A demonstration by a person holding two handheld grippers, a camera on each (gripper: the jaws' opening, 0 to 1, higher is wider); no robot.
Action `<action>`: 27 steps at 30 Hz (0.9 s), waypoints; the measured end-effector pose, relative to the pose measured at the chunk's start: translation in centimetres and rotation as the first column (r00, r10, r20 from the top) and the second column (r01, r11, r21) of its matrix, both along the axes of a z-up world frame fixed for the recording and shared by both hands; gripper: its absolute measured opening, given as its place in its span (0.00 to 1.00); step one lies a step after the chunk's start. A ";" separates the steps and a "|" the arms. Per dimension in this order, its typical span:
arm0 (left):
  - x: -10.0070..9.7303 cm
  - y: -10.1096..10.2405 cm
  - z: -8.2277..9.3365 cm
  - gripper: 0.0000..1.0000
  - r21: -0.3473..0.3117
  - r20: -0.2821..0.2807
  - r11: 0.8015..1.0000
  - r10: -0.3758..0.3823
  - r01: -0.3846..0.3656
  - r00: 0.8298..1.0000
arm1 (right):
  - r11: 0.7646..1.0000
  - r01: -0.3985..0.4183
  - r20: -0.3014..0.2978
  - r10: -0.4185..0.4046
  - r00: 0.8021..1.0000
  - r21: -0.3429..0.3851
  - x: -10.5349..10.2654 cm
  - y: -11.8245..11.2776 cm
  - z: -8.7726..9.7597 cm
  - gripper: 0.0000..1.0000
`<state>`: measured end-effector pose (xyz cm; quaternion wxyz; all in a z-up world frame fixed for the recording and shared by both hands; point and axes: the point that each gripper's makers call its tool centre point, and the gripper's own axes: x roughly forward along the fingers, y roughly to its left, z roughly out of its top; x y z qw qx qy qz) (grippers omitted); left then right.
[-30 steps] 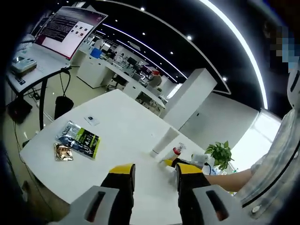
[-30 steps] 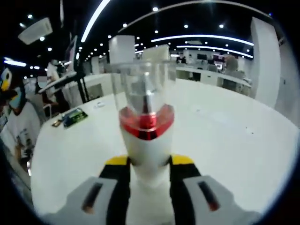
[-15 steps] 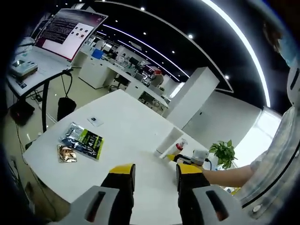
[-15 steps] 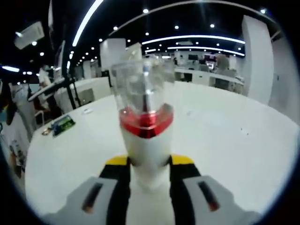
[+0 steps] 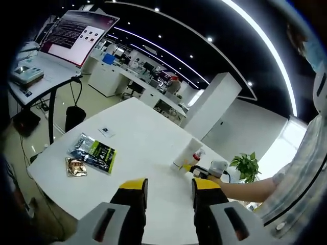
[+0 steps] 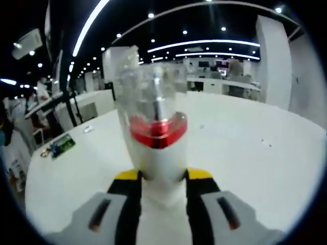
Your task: Arrange the skincare products in the storage area until every visible bottle or jar stands upright without overlapping.
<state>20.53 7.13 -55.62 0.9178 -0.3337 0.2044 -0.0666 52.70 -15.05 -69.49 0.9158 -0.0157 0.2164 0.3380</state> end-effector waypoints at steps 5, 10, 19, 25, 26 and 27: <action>0.3 -0.5 -0.1 0.36 -0.003 -0.001 1.000 -0.016 0.016 1.000 | 0.999 -0.009 -0.036 0.008 0.999 -0.033 -0.8 -0.7 -1.2 0.37; 0.4 -0.7 -0.2 0.36 -0.012 0.000 1.000 -0.019 0.019 1.000 | 0.999 -0.003 -0.048 0.001 0.999 -0.042 -1.0 -1.2 -1.3 0.37; 0.5 -1.1 -0.7 0.36 -0.027 -0.012 0.999 -0.024 0.023 1.000 | 0.999 0.041 -0.106 -0.041 0.994 -0.004 -2.2 -1.9 -1.2 0.41; 0.8 -3.3 -2.3 0.36 -0.056 -0.055 0.992 -0.113 0.110 0.992 | 0.997 0.076 -0.120 -0.075 0.990 0.002 -4.3 -4.2 -0.2 0.46; 0.7 -3.7 -2.7 0.36 -0.059 -0.067 0.990 -0.134 0.130 0.989 | 0.995 0.097 -0.123 -0.096 0.988 0.008 -4.8 -5.0 0.1 0.47; 0.7 -4.0 -3.0 0.36 -0.062 -0.075 0.987 -0.151 0.146 0.986 | 0.994 0.114 -0.135 -0.112 0.985 0.007 -5.2 -5.6 0.2 0.47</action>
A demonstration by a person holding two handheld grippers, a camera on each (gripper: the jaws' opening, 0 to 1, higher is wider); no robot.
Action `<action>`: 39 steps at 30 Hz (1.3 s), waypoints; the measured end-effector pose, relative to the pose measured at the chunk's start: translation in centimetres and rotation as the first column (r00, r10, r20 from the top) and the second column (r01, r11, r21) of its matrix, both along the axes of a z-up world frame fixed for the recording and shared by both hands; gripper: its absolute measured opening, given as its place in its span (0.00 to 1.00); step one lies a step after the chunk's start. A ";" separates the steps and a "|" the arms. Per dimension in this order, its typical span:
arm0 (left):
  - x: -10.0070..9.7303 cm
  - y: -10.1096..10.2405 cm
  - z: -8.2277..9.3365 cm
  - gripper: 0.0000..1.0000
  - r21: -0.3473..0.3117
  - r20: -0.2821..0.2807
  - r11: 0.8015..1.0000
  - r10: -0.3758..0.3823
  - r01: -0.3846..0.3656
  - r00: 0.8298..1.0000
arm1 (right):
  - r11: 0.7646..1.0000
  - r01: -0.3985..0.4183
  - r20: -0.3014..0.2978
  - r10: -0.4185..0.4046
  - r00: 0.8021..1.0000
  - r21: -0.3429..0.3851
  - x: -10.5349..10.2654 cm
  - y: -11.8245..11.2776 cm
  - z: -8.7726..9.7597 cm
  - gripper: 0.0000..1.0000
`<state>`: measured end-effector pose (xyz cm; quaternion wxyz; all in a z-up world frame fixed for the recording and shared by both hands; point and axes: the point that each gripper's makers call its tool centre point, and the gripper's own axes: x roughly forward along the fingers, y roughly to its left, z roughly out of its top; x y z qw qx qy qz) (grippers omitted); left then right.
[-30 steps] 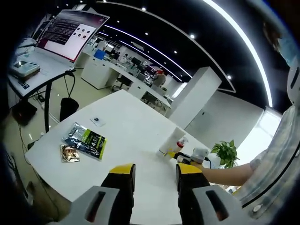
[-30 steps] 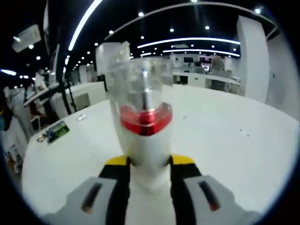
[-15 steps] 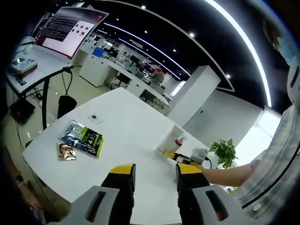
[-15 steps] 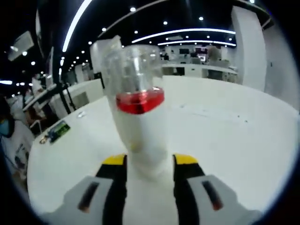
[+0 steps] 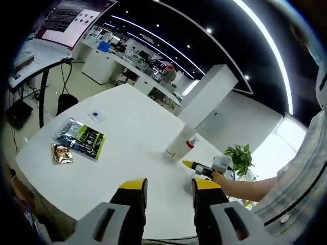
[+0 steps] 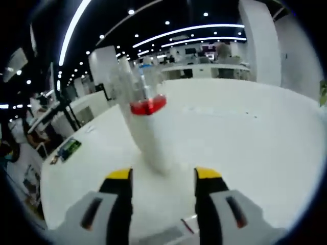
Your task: Arrange the skincare products in the storage area until every visible bottle or jar stands upright without overlapping.
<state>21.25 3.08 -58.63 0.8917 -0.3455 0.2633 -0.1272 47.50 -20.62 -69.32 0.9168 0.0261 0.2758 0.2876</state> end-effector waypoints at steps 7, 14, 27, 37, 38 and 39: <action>0.9 -2.4 -1.1 0.37 -0.062 0.005 0.992 -0.113 0.113 0.994 | 0.995 0.070 -0.040 -0.073 0.996 -0.072 -4.2 -4.2 0.4 0.47; 2.4 -3.4 -1.3 0.36 -0.072 0.020 0.971 -0.227 0.228 0.974 | 0.980 0.126 -0.102 -0.142 0.985 -0.155 -7.4 -7.9 -0.3 0.47; 3.7 -3.3 -0.8 0.36 -0.036 0.032 0.948 -0.314 0.315 0.949 | 0.948 0.247 -0.301 -0.299 0.906 -0.199 -10.2 -9.2 -3.9 0.44; 3.5 -2.9 -0.2 0.36 -0.013 0.041 0.953 -0.303 0.303 0.952 | 0.924 0.372 -0.327 -0.380 0.865 -0.090 -6.3 -8.3 -3.5 0.41; 3.5 -2.8 -0.2 0.36 -0.011 0.039 0.954 -0.299 0.300 0.953 | 0.920 0.382 -0.334 -0.388 0.859 -0.087 -6.2 -8.3 -3.7 0.40; 3.6 -2.6 -0.3 0.36 -0.009 0.038 0.955 -0.298 0.298 0.954 | 0.917 0.389 -0.341 -0.395 0.853 -0.089 -6.0 -8.3 -3.8 0.39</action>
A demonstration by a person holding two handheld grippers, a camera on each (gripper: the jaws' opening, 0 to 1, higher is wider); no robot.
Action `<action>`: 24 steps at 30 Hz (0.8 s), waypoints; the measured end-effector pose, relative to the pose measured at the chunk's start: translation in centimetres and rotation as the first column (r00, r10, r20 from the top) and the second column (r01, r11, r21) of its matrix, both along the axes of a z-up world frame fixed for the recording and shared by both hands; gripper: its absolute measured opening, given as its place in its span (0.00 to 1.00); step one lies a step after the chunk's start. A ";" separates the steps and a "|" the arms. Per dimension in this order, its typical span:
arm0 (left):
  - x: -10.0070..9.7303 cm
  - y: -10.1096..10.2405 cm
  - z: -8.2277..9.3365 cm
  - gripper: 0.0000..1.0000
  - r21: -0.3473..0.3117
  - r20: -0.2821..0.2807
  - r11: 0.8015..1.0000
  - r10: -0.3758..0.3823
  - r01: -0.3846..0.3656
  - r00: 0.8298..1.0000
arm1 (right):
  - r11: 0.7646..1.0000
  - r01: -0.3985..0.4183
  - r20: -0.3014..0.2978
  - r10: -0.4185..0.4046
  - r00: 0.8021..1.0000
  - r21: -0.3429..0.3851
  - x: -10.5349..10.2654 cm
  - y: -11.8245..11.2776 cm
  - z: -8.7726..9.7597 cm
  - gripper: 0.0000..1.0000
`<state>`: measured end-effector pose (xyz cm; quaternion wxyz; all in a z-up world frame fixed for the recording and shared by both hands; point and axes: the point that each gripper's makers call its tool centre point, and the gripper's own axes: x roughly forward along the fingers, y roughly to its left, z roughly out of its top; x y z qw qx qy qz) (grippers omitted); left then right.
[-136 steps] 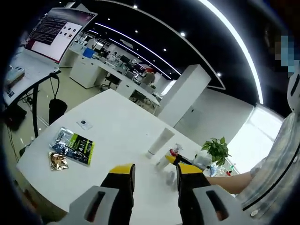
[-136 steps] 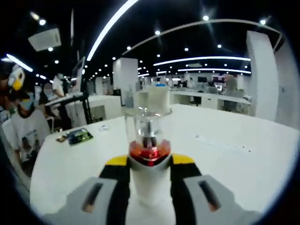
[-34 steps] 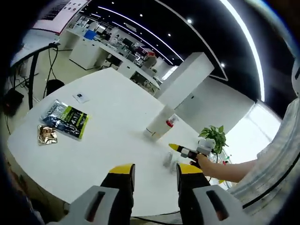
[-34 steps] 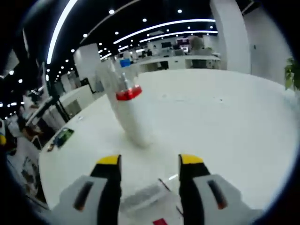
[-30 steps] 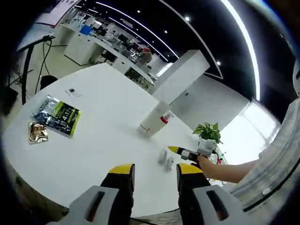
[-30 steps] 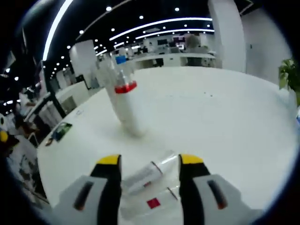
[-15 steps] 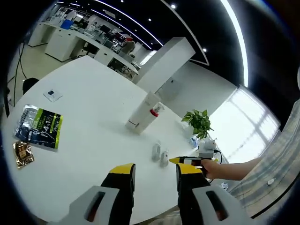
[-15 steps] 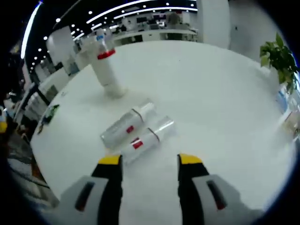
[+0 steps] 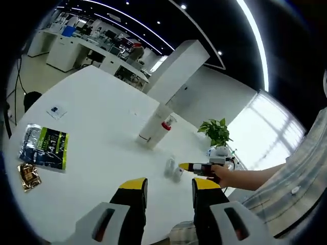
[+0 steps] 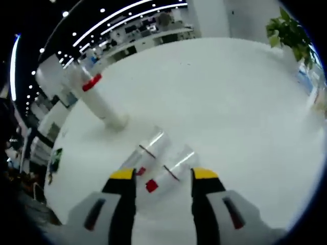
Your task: Arrange the skincare products in the storage area until every visible bottle or jar stands upright without overlapping.
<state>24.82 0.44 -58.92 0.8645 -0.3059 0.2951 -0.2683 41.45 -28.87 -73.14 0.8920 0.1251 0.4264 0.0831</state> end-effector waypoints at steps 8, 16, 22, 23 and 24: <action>0.4 0.8 0.4 0.36 0.013 0.009 1.000 0.022 -0.022 1.000 | 0.994 -0.069 -0.080 0.063 0.995 -0.081 -0.5 0.4 -1.9 0.31; 1.3 0.8 0.5 0.36 0.013 0.010 1.000 0.020 -0.020 1.000 | 0.953 -0.223 -0.121 0.202 0.972 -0.207 -0.4 0.1 -2.3 0.22; 2.3 0.3 0.9 0.36 0.016 0.020 1.000 -0.001 0.001 1.000 | 0.884 -0.372 -0.155 0.340 0.927 -0.283 -0.9 0.7 -2.3 0.19; 2.5 0.2 1.1 0.36 0.017 0.025 1.000 -0.005 0.005 1.000 | 0.880 -0.377 -0.152 0.347 0.926 -0.290 -0.8 0.5 -2.3 0.19; 2.8 0.2 1.3 0.36 0.015 0.030 1.000 -0.009 0.008 1.000 | 0.876 -0.382 -0.154 0.351 0.924 -0.294 -0.9 0.5 -2.3 0.19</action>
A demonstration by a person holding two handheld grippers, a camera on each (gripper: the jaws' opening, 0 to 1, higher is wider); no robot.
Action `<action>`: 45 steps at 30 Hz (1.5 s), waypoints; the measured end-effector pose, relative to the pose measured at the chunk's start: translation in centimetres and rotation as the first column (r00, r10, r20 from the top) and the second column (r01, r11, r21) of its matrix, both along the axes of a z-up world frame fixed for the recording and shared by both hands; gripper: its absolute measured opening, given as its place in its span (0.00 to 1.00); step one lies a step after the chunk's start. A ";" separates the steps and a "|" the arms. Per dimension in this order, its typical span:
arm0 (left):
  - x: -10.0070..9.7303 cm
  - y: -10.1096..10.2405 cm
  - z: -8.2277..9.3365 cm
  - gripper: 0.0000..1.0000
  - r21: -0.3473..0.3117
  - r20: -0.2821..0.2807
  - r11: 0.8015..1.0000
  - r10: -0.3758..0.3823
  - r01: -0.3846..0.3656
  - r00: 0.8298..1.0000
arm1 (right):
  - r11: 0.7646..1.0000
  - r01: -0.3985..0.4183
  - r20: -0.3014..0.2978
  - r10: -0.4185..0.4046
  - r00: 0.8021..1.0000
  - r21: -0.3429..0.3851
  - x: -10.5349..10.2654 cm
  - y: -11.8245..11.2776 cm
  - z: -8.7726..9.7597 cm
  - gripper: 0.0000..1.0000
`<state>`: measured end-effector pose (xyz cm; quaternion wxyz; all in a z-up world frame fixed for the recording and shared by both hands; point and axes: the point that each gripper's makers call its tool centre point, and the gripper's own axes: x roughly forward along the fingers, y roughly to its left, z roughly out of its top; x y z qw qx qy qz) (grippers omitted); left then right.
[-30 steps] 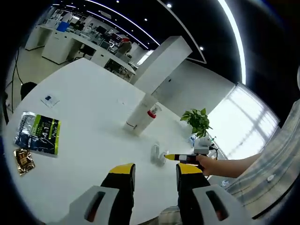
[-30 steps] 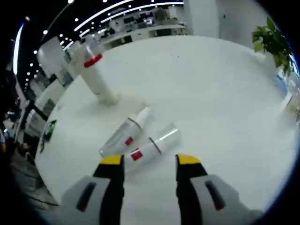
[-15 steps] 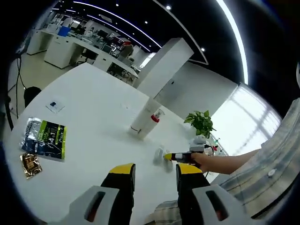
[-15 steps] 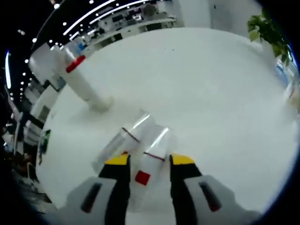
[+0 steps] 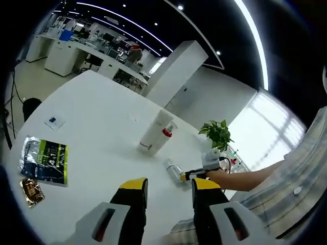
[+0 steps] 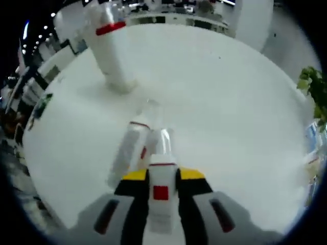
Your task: Arrange the skincare products in the storage area until every visible bottle or jar stands upright without overlapping.
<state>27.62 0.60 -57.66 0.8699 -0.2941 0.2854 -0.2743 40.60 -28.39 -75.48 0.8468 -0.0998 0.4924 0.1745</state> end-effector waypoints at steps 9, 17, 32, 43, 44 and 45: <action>1.8 -1.1 0.7 0.36 0.001 0.016 0.998 -0.057 0.057 0.998 | 0.991 0.078 0.117 -0.091 0.989 0.109 0.5 -0.5 3.6 0.18; 3.4 -3.5 1.8 0.36 -0.005 0.045 0.991 -0.136 0.136 0.990 | 0.956 0.107 0.259 -0.180 0.949 0.274 1.2 -0.1 10.0 0.18; 3.4 -10.1 2.4 0.36 0.003 0.050 0.933 -0.360 0.360 0.932 | 0.875 -0.039 0.409 -0.186 0.894 0.483 -2.7 7.7 19.0 0.18; 2.8 -14.4 2.7 0.36 0.055 0.085 0.872 -0.490 0.487 0.868 | 0.788 -0.111 0.454 -0.228 0.861 0.606 -4.4 11.3 24.0 0.18; 2.8 -14.6 2.9 0.36 0.061 0.090 0.870 -0.493 0.489 0.865 | 0.780 -0.118 0.456 -0.229 0.860 0.615 -4.5 11.6 24.3 0.18; 2.8 -14.8 3.0 0.36 0.069 0.098 0.869 -0.495 0.491 0.863 | 0.774 -0.126 0.459 -0.229 0.858 0.621 -4.5 11.8 24.6 0.18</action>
